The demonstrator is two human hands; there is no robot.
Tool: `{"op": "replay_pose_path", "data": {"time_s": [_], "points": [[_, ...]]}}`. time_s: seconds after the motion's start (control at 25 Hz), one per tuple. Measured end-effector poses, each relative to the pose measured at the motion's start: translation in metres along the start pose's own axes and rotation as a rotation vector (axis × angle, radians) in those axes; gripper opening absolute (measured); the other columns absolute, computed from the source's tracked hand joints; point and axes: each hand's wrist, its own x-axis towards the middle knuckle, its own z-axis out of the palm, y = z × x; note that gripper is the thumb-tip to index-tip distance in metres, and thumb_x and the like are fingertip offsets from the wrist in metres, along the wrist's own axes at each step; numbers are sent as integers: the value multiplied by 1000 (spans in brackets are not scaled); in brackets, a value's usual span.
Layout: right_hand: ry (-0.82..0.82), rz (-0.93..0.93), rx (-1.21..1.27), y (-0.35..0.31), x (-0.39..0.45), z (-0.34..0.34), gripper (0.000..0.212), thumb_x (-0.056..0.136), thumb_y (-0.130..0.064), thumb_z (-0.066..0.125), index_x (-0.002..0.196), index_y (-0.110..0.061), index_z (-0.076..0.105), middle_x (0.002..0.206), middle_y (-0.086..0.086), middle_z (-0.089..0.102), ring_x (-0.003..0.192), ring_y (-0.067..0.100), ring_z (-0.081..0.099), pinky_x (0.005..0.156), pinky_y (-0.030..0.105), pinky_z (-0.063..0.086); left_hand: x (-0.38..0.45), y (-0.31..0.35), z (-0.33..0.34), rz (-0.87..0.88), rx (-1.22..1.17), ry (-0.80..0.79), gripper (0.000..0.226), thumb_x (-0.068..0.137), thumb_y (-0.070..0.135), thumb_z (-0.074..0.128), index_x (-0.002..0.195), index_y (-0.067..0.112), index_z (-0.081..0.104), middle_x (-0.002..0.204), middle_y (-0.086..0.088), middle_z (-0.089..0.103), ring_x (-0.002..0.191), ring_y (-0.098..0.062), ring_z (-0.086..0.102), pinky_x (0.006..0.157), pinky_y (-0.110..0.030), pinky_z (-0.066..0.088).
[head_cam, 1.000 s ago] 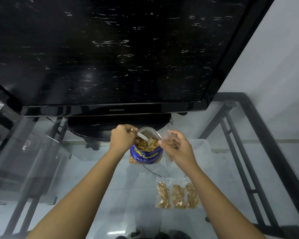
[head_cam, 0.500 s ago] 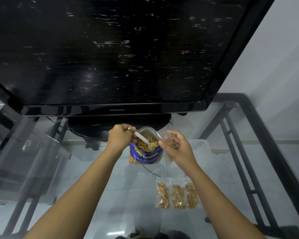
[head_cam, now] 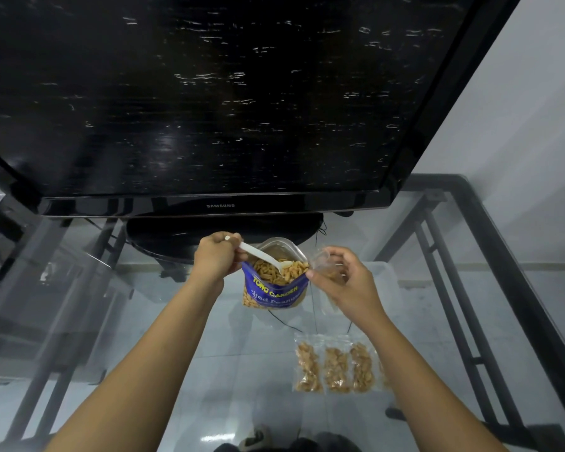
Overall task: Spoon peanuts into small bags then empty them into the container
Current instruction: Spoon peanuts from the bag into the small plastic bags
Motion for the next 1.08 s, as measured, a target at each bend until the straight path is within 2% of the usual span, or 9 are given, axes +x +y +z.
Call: {"op": "replay_pose_path", "data": {"time_s": [0.16,0.32,0.44,0.64,0.72,0.8,0.92,1.0,1.08], "points": [[-1,-81,-188,-10,5,-4,50,70,-35,78,113,-24,56,108,-13,59,97,1,54,73,10,45,13,-3,-11,-50,-58,10,15,95,16,49,93,6,60,66,-7,60,60,-12,56,55,-22,48],[-18,-183,-377,-16,13,3,50,69,-37,77,112,-22,57,108,-10,59,96,6,55,77,18,49,19,4,-24,-55,-97,30,13,95,15,48,89,6,56,63,-6,53,53,-12,48,39,-14,45],[-32,-229,-477,-20,18,10,51,68,-38,76,111,-19,57,106,-5,59,91,12,57,78,27,49,18,18,-34,-20,-127,52,14,94,14,49,85,9,58,64,-6,53,55,-11,50,42,-15,46],[-56,-263,-509,-27,20,24,48,69,-40,74,110,-21,57,103,-4,60,91,14,58,78,30,48,12,45,-35,77,-97,45,16,94,15,51,80,12,59,65,-5,56,57,-11,53,44,-14,48],[-52,-259,-460,-30,20,28,46,69,-39,75,108,-21,58,100,-6,60,89,12,58,76,27,47,11,49,-30,126,-30,24,14,93,18,52,86,10,62,67,-5,59,59,-12,56,49,-17,48],[-46,-240,-404,-31,20,33,44,69,-38,76,106,-22,58,100,-7,62,89,8,58,75,24,48,5,51,-24,214,58,1,15,93,21,53,92,10,64,68,-4,61,61,-11,59,55,-20,48],[-31,-179,-273,-34,18,37,44,68,-36,78,105,-25,58,95,-11,63,85,4,60,72,16,49,-15,61,-14,454,201,-61,16,92,21,54,80,21,64,67,-1,63,60,-7,61,59,-19,52],[-73,-129,-164,-36,16,38,47,68,-35,79,107,-27,55,93,-15,61,84,-1,60,68,8,46,-29,67,-12,635,338,-77,15,92,22,54,80,22,63,66,0,64,60,-5,63,62,-20,54],[-143,-82,-37,-36,16,37,51,68,-37,79,111,-28,54,97,-12,64,87,0,62,71,10,47,-39,74,-13,762,429,-64,13,92,23,54,84,20,63,67,-2,66,62,-6,64,66,-23,54]]}}
